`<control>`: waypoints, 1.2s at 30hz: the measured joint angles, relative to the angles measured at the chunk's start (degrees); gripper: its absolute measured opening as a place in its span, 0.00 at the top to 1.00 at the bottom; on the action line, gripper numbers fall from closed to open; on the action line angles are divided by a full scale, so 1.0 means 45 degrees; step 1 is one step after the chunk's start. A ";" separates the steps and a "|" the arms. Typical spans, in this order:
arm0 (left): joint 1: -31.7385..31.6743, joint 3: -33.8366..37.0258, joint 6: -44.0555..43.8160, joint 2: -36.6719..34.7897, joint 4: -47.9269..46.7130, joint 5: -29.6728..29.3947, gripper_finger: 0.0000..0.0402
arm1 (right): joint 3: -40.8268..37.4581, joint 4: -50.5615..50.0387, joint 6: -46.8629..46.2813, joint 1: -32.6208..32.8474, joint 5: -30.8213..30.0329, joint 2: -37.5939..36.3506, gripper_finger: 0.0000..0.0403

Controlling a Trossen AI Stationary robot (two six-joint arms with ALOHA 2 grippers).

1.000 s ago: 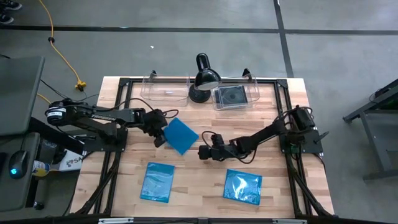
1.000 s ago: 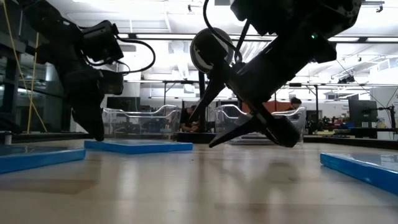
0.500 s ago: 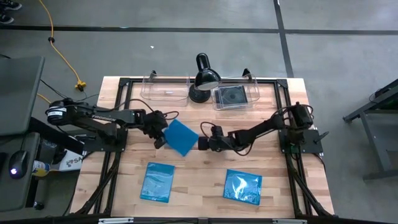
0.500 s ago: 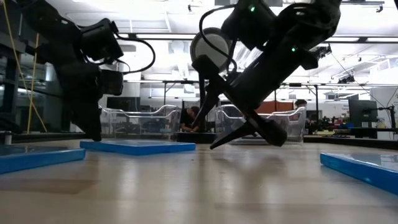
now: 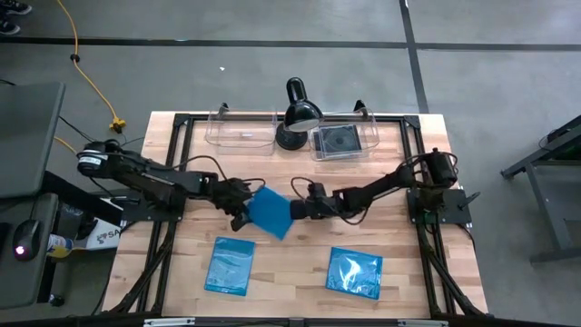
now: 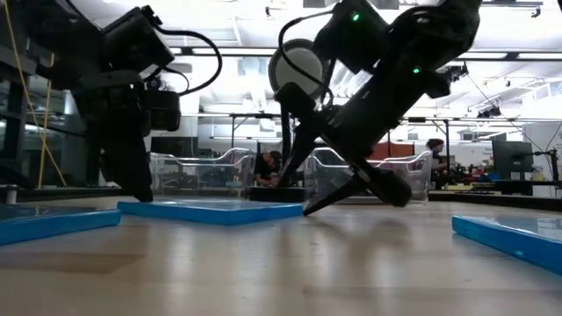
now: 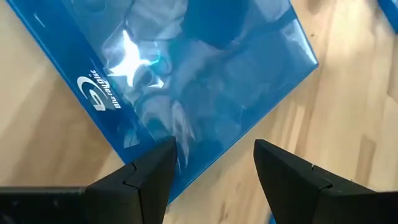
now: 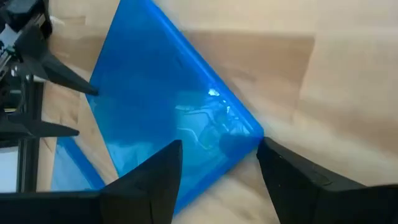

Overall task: Pick & place jewel cases by type
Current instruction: Put the top left blue CD case into the left transparent bin

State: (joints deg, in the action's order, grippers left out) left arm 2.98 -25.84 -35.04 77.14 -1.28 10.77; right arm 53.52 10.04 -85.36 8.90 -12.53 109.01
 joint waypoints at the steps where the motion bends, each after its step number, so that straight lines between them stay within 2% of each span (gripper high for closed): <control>1: 0.0053 0.0009 -0.0062 0.0153 0.0262 0.0030 0.46 | 0.0000 -0.0054 -0.0201 0.0194 -0.0182 0.0000 0.51; 7: 0.0199 0.0032 -0.0392 0.0847 0.2034 0.0497 0.46 | 0.0000 -0.0191 -0.1014 0.0866 -0.1089 0.0000 0.51; 14: 0.0185 0.0044 -0.0473 0.1260 0.3288 0.0886 0.46 | 0.0000 -0.0165 -0.0968 0.0621 -0.1333 0.0000 0.51; 21: 0.0190 0.0045 -0.0606 0.1261 0.3357 0.1054 0.46 | -0.0029 0.1648 0.0025 0.0026 -0.1433 0.0024 0.50; 26: 0.0222 0.0043 -0.0611 0.1244 0.3359 0.1194 0.46 | -0.0034 0.3084 0.0441 -0.0183 -0.1077 0.0024 0.50; 36: 0.0214 0.0029 -0.0614 0.1244 0.3361 0.0934 0.46 | -0.0024 0.2852 0.1316 -0.0234 -0.0138 0.0024 0.50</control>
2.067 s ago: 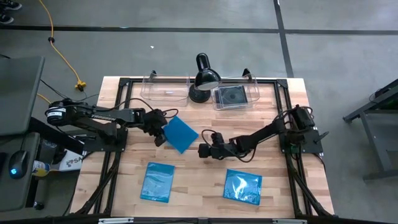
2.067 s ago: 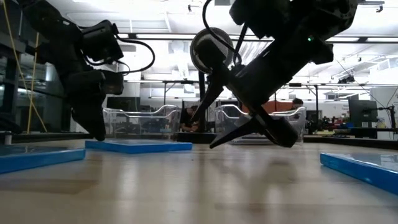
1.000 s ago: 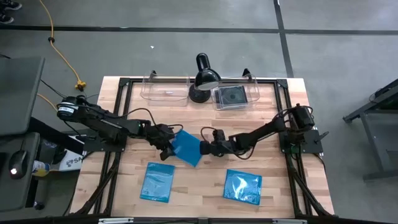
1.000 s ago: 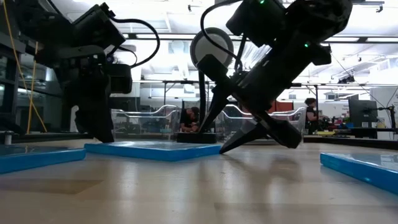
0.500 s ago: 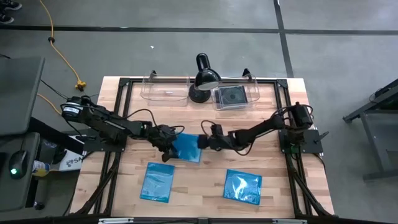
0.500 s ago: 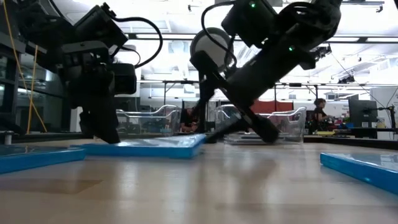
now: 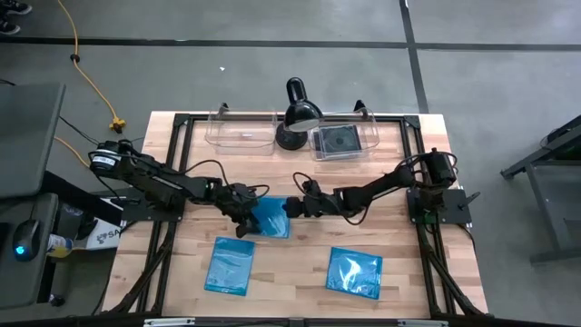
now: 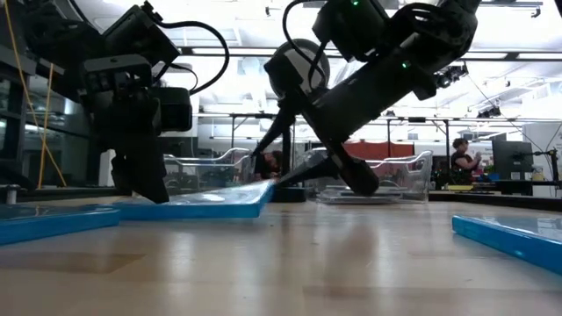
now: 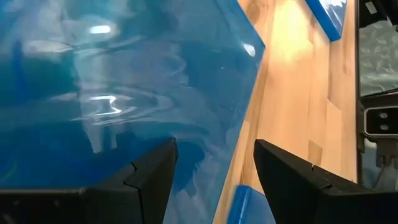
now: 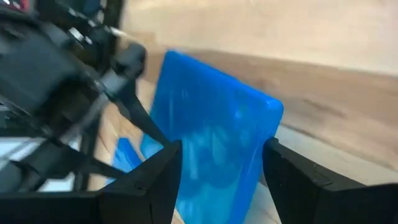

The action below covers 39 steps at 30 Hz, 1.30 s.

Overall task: Pick & place jewel cases by type
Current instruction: Put the top left blue CD case into the left transparent bin

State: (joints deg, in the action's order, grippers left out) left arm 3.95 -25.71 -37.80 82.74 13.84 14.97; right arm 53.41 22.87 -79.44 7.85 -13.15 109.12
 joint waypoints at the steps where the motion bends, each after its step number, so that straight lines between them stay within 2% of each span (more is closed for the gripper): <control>1: -0.0001 0.0000 0.0000 0.0000 -0.0004 -0.0083 0.46 | 0.0000 -0.0210 -0.0005 0.0009 0.0089 0.0000 0.50; 8: -0.0058 -0.0006 0.0005 0.0005 0.0001 -0.0420 0.46 | 0.0053 -0.1759 -0.0140 0.0046 0.1044 -0.0024 0.51; 15: -0.0480 -0.0026 -0.0404 -0.0199 -0.0137 -0.0057 0.46 | 0.0053 -0.2211 -0.0060 0.0041 0.1126 -0.0024 0.51; 21: -0.0763 -0.0500 -0.0568 -0.1245 -0.0397 0.0002 0.46 | 0.0053 -0.2324 0.0002 0.0064 0.1045 -0.0024 0.51; 25: -0.0748 -0.1216 -0.0240 -0.2202 -0.2700 -0.0750 0.46 | 0.0049 -0.2472 0.0176 0.0130 0.1020 -0.0024 0.51; 28: -0.0748 -0.1812 0.0040 -0.2887 -0.6616 -0.2262 0.48 | 0.0049 -0.2538 0.0255 0.0187 0.0975 -0.0029 0.51; 32: -0.0714 -0.2302 -0.0565 -0.3429 -1.0619 -0.4032 0.58 | 0.0045 -0.2605 0.0450 0.0211 0.0998 -0.0029 0.51; 35: -0.0709 -0.2279 -0.1642 -0.3470 -1.1217 -0.3939 0.68 | 0.0044 -0.2649 0.0703 0.0207 0.1152 -0.0029 0.51; 39: -0.0692 -0.2137 -0.3004 -0.3145 -1.0953 -0.3521 0.79 | 0.0044 -0.2709 0.1253 0.0197 0.1518 -0.0034 0.51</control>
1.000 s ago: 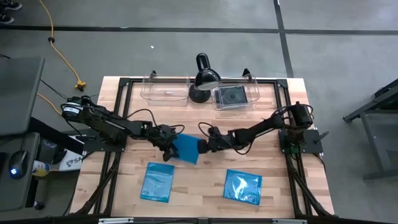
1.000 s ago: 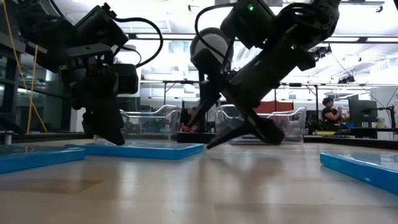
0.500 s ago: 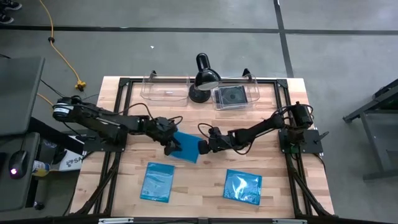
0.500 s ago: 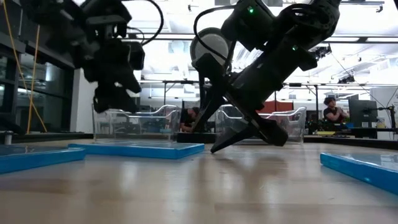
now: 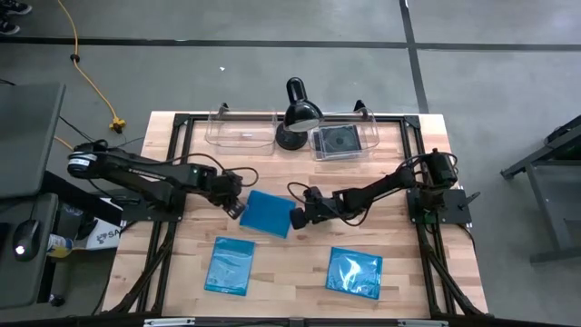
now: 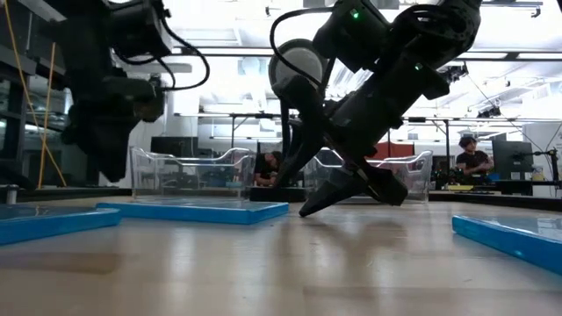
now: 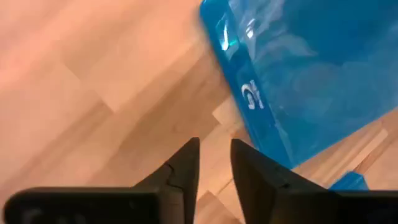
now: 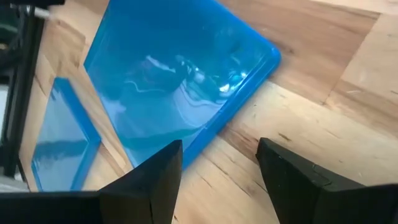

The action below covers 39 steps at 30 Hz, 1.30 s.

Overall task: Pick & place jewel cases by type
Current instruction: Put the top left blue CD case into the left transparent bin

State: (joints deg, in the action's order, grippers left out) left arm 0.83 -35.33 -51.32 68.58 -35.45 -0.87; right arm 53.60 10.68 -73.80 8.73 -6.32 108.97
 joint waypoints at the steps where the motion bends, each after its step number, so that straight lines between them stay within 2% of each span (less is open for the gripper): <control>1: 0.0086 0.0005 -0.0340 0.0130 -0.0038 0.0090 0.81 | 0.0000 -0.0023 0.0138 -0.0017 0.0109 0.0000 0.51; 4: 0.0513 0.0010 -0.1501 0.0507 -0.0044 0.0164 0.84 | 0.0000 -0.0072 0.0499 -0.0034 0.0336 -0.0010 0.51; 10: 0.1582 0.0019 -0.3865 0.1460 0.0035 0.0384 0.83 | 0.0000 -0.0225 0.0851 -0.0034 0.0513 -0.0015 0.51; 13: 0.1935 0.0019 -0.4381 0.2024 0.0727 0.0492 0.82 | -0.0005 -0.0200 0.0983 -0.0055 0.0534 -0.0015 0.51; 17: 0.2018 -0.0001 -0.4467 0.2699 0.1655 0.0879 0.82 | -0.0034 0.0001 0.1040 -0.0189 0.0744 -0.0015 0.51; 22: 0.2008 -0.0008 -0.4458 0.2993 0.1820 0.1025 0.82 | -0.0044 0.0481 0.1064 -0.0340 0.0915 0.0010 0.51; 39: 0.1994 -0.0005 -0.3540 0.3097 0.1852 0.0842 0.82 | -0.0034 0.0153 0.0031 -0.1323 -0.0206 0.0010 0.51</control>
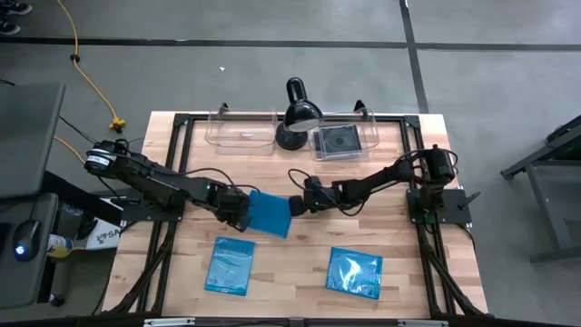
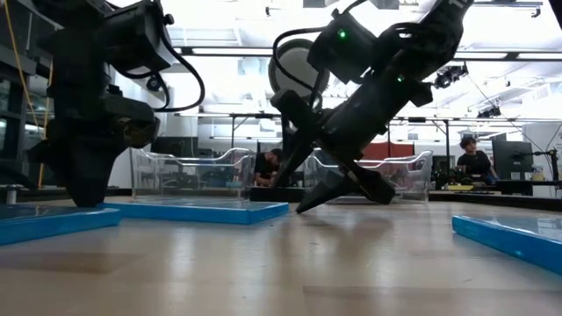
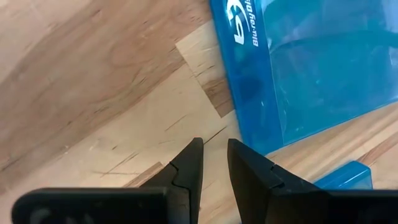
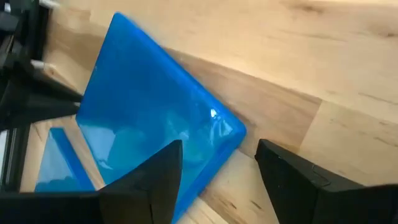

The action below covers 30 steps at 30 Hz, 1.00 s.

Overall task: Pick & place jewel cases by type
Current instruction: Put the top left blue CD case into the left transparent bin

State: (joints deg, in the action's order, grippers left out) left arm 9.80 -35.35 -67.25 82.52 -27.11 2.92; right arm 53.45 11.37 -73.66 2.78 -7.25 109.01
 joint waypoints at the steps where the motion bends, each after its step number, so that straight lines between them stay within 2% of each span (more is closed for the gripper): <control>1: 0.0004 0.0000 0.0005 0.0003 0.0003 -0.0071 0.82 | 0.0000 -0.0010 -0.0124 0.0047 -0.0143 0.0000 0.51; 12: 0.0005 0.0010 0.0331 0.0019 0.0019 -0.0429 0.82 | 0.0053 0.0292 -0.1715 0.0769 -0.1081 0.0562 0.51; 23: 0.0010 0.0015 0.0336 0.0019 0.0051 -0.0729 0.82 | 0.0049 0.0288 -0.2820 0.1363 -0.1414 0.0593 0.51; 30: 0.0005 0.0039 0.0327 0.0024 0.0431 -0.0845 0.82 | 0.0025 0.0215 -0.2855 0.1168 -0.1400 0.0597 0.51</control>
State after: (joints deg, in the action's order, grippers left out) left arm 9.83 -35.18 -65.78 82.63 -25.17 -0.88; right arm 53.56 12.34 -86.51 8.04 -13.55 111.70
